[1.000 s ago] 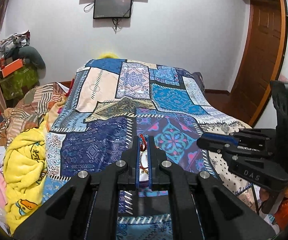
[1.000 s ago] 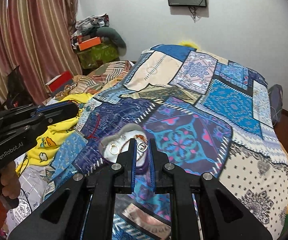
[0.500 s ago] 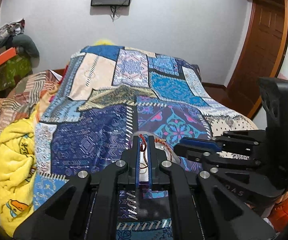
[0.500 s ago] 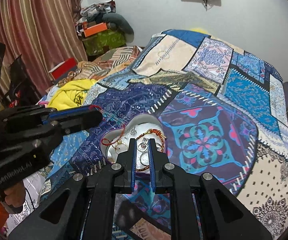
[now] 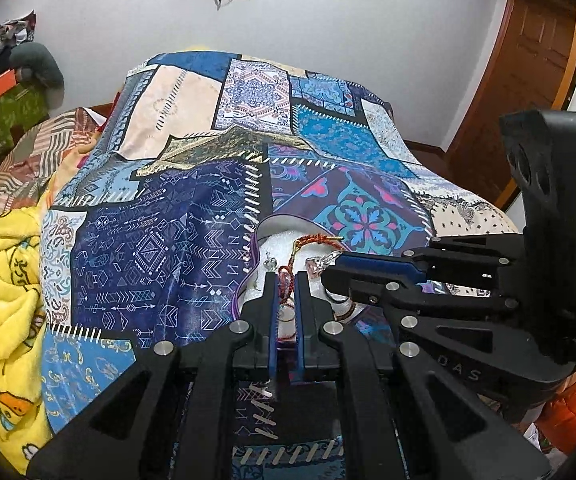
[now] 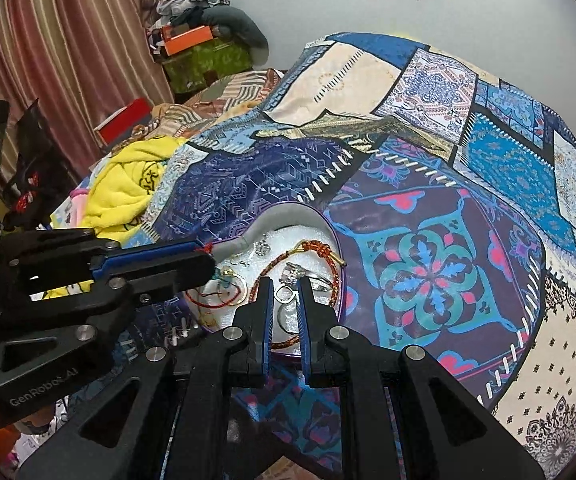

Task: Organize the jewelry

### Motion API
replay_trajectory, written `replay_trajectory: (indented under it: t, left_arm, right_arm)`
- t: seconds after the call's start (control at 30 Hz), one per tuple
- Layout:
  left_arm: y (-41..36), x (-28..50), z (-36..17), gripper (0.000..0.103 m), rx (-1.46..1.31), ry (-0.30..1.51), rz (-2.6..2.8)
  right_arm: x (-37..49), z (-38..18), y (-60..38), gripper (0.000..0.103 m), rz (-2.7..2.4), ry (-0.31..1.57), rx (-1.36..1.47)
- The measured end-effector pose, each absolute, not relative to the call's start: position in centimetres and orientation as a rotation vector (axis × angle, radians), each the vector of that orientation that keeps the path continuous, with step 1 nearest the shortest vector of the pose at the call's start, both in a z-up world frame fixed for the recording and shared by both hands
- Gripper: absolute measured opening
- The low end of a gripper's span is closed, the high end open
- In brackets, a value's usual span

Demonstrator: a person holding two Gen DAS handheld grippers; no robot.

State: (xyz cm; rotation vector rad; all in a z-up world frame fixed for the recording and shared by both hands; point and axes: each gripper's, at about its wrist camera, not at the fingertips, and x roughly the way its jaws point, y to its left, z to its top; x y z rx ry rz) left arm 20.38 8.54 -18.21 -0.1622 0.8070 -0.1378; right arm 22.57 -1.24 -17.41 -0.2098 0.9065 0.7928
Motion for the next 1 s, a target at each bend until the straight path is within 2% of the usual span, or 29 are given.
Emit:
replay_trajectory:
  t: [0.1, 0.17, 0.2, 0.27, 0.33, 0.37, 0.67, 1.0]
  left_arm:
    - [8.6, 20.3, -18.3, 0.005, -0.159, 0.807, -0.138]
    - [8.7, 20.3, -18.3, 0.007, -0.159, 0.808, -0.133]
    - [8.8, 20.3, -18.3, 0.008, -0.159, 0.807, -0.13]
    - [9.0, 20.3, -18.1, 0.02, -0.163, 0.807, -0.121]
    - [9.1, 20.1, -17.7, 0.03, -0.166, 0.796, -0.112]
    - [9.2, 19.9, -17.4, 0.031, -0.166, 0.787, -0.107]
    - [9.8, 18.0, -14.3, 0.031, -0.165, 0.726, -0.059]
    - [8.4, 13.0, -7.6, 0.031, -0.128, 0.578, -0.029]
  right_arm:
    - [22.7, -17.5, -1.1, 0.011, 0.786, 0.923, -0.221]
    - [22.7, -17.4, -1.1, 0.019, 0.777, 0.924, -0.226]
    - [22.7, -17.3, -1.2, 0.027, 0.77, 0.923, -0.229]
    - [22.5, -17.0, -1.3, 0.034, 0.765, 0.91, -0.228]
    - [22.3, -16.7, -1.4, 0.034, 0.754, 0.896, -0.235]
    - [22.1, -16.5, -1.4, 0.034, 0.748, 0.889, -0.241]
    - [20.2, -12.9, -2.7, 0.034, 0.734, 0.81, -0.23]
    - [14.9, -4.3, -6.2, 0.034, 0.69, 0.59, -0.169]
